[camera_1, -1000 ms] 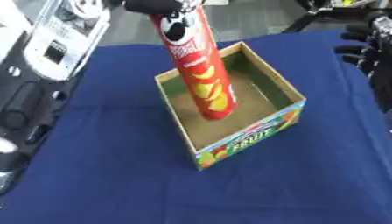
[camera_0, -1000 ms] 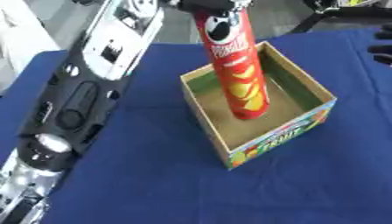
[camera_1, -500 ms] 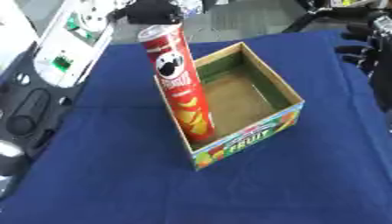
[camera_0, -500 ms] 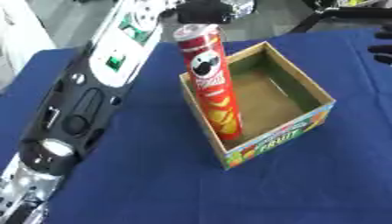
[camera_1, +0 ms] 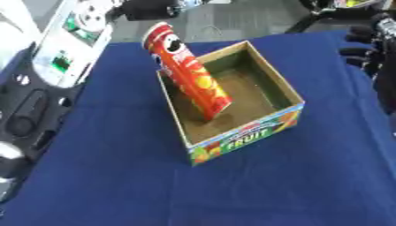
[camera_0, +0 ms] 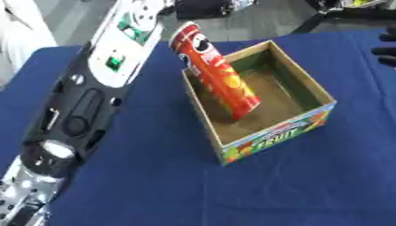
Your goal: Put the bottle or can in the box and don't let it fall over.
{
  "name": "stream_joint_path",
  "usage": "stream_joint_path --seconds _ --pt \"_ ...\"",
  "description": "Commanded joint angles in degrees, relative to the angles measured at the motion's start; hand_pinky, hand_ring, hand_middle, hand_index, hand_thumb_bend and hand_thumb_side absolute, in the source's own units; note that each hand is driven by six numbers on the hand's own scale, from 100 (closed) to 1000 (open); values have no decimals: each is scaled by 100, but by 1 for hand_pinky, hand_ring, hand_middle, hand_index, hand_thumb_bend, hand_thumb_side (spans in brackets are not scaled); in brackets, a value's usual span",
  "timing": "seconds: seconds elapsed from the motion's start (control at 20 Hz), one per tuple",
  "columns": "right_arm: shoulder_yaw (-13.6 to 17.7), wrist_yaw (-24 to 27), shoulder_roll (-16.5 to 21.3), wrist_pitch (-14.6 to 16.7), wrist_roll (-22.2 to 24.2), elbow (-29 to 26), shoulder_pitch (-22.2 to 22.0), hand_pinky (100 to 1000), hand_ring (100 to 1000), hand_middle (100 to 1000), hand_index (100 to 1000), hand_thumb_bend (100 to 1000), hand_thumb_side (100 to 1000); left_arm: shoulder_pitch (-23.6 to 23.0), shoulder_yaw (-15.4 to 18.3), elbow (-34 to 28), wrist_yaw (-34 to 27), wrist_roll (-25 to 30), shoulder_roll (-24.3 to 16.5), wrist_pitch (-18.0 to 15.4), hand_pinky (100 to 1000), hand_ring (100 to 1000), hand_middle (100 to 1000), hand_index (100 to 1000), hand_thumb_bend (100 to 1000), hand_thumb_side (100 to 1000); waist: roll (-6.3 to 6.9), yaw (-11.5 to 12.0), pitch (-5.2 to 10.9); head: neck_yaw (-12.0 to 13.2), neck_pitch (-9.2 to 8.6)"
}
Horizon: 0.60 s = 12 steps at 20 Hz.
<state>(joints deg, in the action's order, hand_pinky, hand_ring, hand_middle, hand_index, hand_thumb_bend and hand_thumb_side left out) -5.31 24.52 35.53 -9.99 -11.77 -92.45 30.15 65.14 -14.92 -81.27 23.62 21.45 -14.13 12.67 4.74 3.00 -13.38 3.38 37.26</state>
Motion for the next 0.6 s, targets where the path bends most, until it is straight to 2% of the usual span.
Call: stream_joint_path --seconds 0.05,0.1,0.25,0.3,0.45,0.6 --pt "87 9 143 3 -31 -129 36 877 770 781 811 100 948 182 160 -271 -221 -225 -227 31 746 850 880 817 332 750 -48 36 120 1 38" --pt "93 11 153 7 -35 -134 24 877 770 781 811 115 949 188 179 -329 -290 -290 -286 61 740 849 879 815 269 767 -51 55 131 -4 51" --pt "130 17 200 25 -63 -148 -47 877 770 781 811 100 943 132 344 -506 -624 -578 -537 211 732 838 884 826 168 772 -65 156 184 -26 107" --pt "145 21 214 32 -77 -152 -75 877 771 781 811 100 941 79 416 -553 -827 -718 -632 268 727 836 891 837 133 802 -74 194 200 -40 114" --pt "175 33 236 49 -111 -166 -147 878 771 782 811 100 940 -122 624 -631 -1455 -1257 -961 371 726 842 912 874 100 842 -109 295 237 -75 115" --pt "190 45 246 61 -130 -193 -191 878 771 783 812 100 940 -368 778 -664 -2085 -1774 -1283 342 724 843 925 890 113 844 -156 369 264 -103 115"
